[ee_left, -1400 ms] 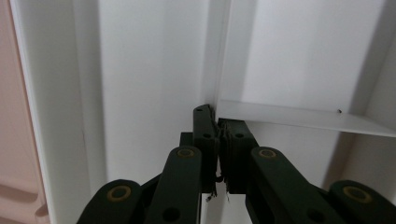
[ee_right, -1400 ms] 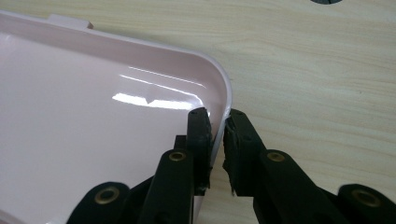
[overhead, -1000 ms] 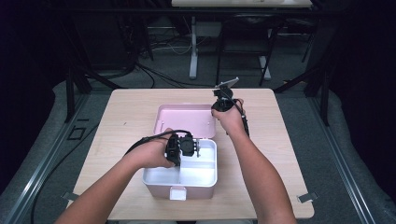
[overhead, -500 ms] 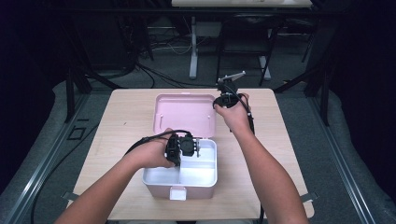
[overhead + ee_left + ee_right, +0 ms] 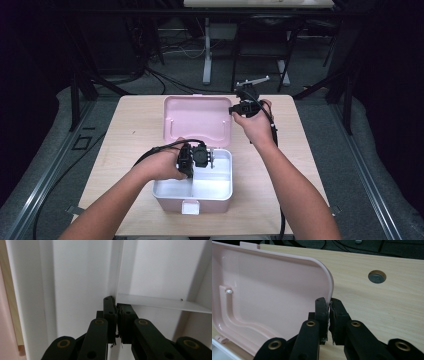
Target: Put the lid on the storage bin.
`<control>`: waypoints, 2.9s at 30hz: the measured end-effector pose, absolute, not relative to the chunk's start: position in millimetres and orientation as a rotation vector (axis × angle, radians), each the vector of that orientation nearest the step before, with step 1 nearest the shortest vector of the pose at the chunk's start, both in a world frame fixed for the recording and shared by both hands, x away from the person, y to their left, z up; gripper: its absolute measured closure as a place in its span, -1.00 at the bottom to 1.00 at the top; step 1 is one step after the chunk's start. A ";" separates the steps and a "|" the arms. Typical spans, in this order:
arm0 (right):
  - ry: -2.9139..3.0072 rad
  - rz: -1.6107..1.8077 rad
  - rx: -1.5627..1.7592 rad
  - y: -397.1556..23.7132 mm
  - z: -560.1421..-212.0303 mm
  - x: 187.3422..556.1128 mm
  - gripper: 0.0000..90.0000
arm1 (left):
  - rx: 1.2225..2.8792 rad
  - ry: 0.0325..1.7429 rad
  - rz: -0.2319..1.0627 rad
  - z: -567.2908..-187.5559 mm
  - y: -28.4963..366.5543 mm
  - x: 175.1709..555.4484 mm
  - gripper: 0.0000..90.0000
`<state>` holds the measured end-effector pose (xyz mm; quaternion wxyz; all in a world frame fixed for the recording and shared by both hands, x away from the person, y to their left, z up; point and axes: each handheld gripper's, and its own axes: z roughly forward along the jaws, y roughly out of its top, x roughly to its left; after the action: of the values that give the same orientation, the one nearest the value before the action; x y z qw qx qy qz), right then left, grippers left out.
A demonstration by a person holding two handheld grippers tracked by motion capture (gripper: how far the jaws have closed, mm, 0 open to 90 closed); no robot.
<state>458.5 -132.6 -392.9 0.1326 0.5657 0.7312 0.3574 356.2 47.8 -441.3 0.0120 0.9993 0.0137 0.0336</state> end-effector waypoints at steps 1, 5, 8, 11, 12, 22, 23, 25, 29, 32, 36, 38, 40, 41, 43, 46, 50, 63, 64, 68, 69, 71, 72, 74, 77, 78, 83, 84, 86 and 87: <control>2.114 1.041 1.639 -132.3 -392.7 457.9 0.90 | 3.114 0.043 0.102 -441.4 47.9 356.3 0.91; 2.122 1.035 1.618 -132.6 -387.3 452.1 0.90 | 3.117 0.043 0.098 -441.1 47.8 356.5 0.91; 2.131 1.036 1.604 -133.2 -383.4 447.6 0.91 | 3.117 0.044 0.096 -441.1 47.8 356.5 0.91; 2.126 1.042 1.588 -132.6 -381.2 444.7 0.91 | 3.116 0.044 0.095 -441.2 47.8 356.7 0.91; 2.134 1.035 1.583 -132.9 -379.7 443.5 0.91 | 3.116 0.043 0.095 -441.2 47.9 356.8 0.91; 2.113 1.085 1.546 -134.4 -375.9 432.8 0.92 | 3.117 0.044 0.094 -441.2 47.9 356.8 0.91; 2.125 1.071 1.549 -135.0 -374.8 431.6 0.92 | 3.116 0.044 0.095 -441.2 47.9 356.7 0.91; 2.118 1.084 1.541 -135.4 -374.6 429.1 0.92 | 3.115 0.048 0.100 -441.4 48.1 356.3 0.91; 2.107 1.109 1.509 -136.5 -373.3 421.3 0.93 | 3.118 0.046 0.100 -441.0 48.0 356.5 0.91; 2.105 1.112 1.495 -136.8 -372.2 417.5 0.93 | 3.114 0.043 0.109 -441.2 48.1 356.3 0.91; 2.092 1.122 1.459 -135.9 -370.9 410.4 0.92 | 3.120 0.035 0.117 -440.7 48.0 356.2 0.91; 2.084 1.123 1.448 -135.9 -370.4 407.2 0.92 | 3.123 0.033 0.118 -440.3 48.0 356.1 0.91; 2.106 1.142 1.440 -137.1 -369.4 404.6 0.93 | 3.122 0.032 0.122 -440.3 48.1 355.9 0.91; 2.105 1.143 1.436 -137.2 -368.8 403.3 0.92 | 3.122 0.032 0.126 -440.2 48.2 355.8 0.91; 2.085 1.126 1.432 -136.0 -368.1 400.7 0.92 | 3.116 0.048 0.149 -440.5 48.7 354.3 0.90; 2.090 1.129 1.419 -135.7 -367.2 398.3 0.92 | 3.112 0.071 0.184 -440.3 49.2 351.1 0.88; 2.100 1.126 1.410 -135.6 -365.9 395.9 0.92 | 3.106 0.105 0.233 -440.5 49.6 348.2 0.78; 2.119 1.149 1.402 -137.7 -365.5 396.4 0.92 | 3.009 0.247 0.193 -437.1 67.6 352.4 0.67; 2.103 1.146 1.403 -136.9 -366.0 396.7 0.92 | 2.999 0.257 0.194 -435.6 69.8 352.4 0.67; 2.120 1.155 1.403 -137.1 -365.6 397.5 0.92 | 2.949 0.294 0.188 -425.7 77.6 351.7 0.68; 2.096 1.145 1.408 -135.7 -366.2 397.7 0.92 | 2.930 0.309 0.183 -422.7 80.5 351.1 0.68; 2.119 1.155 1.399 -136.5 -365.8 398.0 0.92 | 2.913 0.323 0.182 -418.4 84.9 351.0 0.68; 2.115 1.151 1.400 -136.2 -365.9 398.0 0.92 | 2.897 0.336 0.187 -416.4 87.9 350.9 0.68; 2.103 1.138 1.402 -135.4 -365.9 397.9 0.92 | 2.864 0.362 0.190 -412.8 94.6 351.1 0.68; 2.121 1.158 1.396 -136.5 -365.8 397.9 0.92 | 2.767 0.430 0.167 -408.6 107.5 353.0 0.68; 2.099 1.146 1.399 -135.6 -366.2 397.7 0.92 | 2.746 0.451 0.157 -407.5 111.9 354.2 0.68; 2.107 1.143 1.398 -135.9 -365.5 396.9 0.92 | 2.648 0.546 0.170 -403.9 131.9 358.3 0.73; 2.107 1.144 1.398 -136.0 -365.6 397.0 0.92 | 2.630 0.556 0.176 -403.4 135.2 358.6 0.75; 2.106 1.151 1.397 -136.0 -365.8 397.2 0.92 | 2.601 0.580 0.190 -401.9 142.0 359.1 0.75; 2.110 1.146 1.398 -136.1 -365.5 397.0 0.92 | 2.591 0.586 0.197 -401.7 144.2 359.3 0.75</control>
<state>397.0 -136.1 -365.5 0.1805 0.4950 0.7468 0.4058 359.3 144.2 -401.7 0.2367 0.9451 0.2137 0.0719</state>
